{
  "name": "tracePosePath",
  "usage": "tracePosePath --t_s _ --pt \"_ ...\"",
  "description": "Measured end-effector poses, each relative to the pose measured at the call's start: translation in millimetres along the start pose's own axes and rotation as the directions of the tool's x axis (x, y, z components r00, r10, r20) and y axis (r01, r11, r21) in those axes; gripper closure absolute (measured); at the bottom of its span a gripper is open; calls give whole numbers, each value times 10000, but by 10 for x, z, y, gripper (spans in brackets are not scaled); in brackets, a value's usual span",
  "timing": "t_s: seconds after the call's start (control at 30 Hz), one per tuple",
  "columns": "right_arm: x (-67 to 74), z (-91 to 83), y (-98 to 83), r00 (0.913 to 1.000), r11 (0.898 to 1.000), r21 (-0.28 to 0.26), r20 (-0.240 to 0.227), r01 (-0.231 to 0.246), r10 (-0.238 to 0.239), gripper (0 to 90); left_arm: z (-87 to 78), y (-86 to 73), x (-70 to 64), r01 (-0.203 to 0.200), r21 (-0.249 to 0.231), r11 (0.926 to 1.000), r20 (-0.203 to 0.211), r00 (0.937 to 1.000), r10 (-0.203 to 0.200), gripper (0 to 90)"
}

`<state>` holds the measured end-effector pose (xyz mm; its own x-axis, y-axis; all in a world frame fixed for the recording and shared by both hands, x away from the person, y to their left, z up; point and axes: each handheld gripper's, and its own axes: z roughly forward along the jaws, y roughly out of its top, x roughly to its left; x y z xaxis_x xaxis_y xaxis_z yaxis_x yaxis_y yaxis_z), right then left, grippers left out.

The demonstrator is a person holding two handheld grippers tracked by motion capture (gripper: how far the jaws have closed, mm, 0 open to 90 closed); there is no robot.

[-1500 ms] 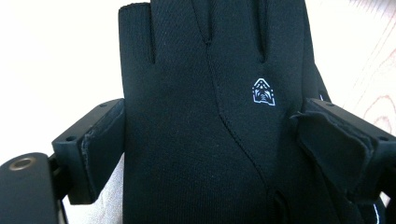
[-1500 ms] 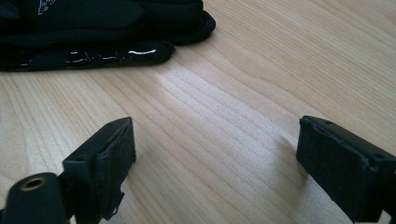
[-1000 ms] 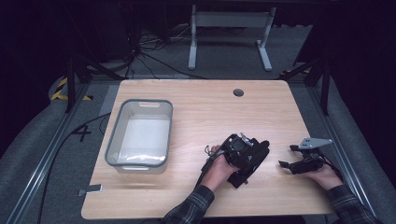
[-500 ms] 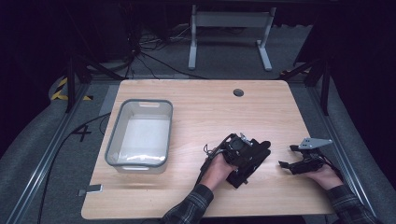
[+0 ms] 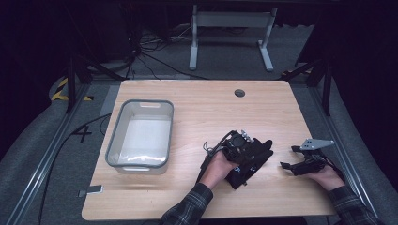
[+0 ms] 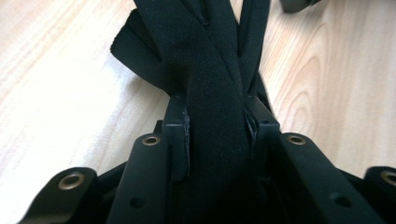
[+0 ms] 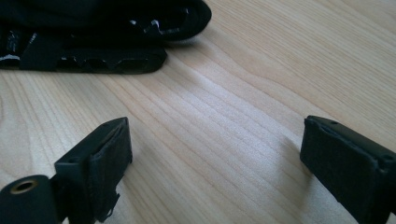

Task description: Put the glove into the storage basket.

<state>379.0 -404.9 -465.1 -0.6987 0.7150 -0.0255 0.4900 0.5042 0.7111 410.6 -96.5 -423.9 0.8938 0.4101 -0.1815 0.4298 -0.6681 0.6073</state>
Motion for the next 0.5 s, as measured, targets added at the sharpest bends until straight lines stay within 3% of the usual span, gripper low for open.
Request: tracePosePath --t_s 0.5 --pt "1 0 -2 10000 10000 -14 -3 2 -2 97 -606 59 119 301 -673 9973 -553 9979 -338 684"
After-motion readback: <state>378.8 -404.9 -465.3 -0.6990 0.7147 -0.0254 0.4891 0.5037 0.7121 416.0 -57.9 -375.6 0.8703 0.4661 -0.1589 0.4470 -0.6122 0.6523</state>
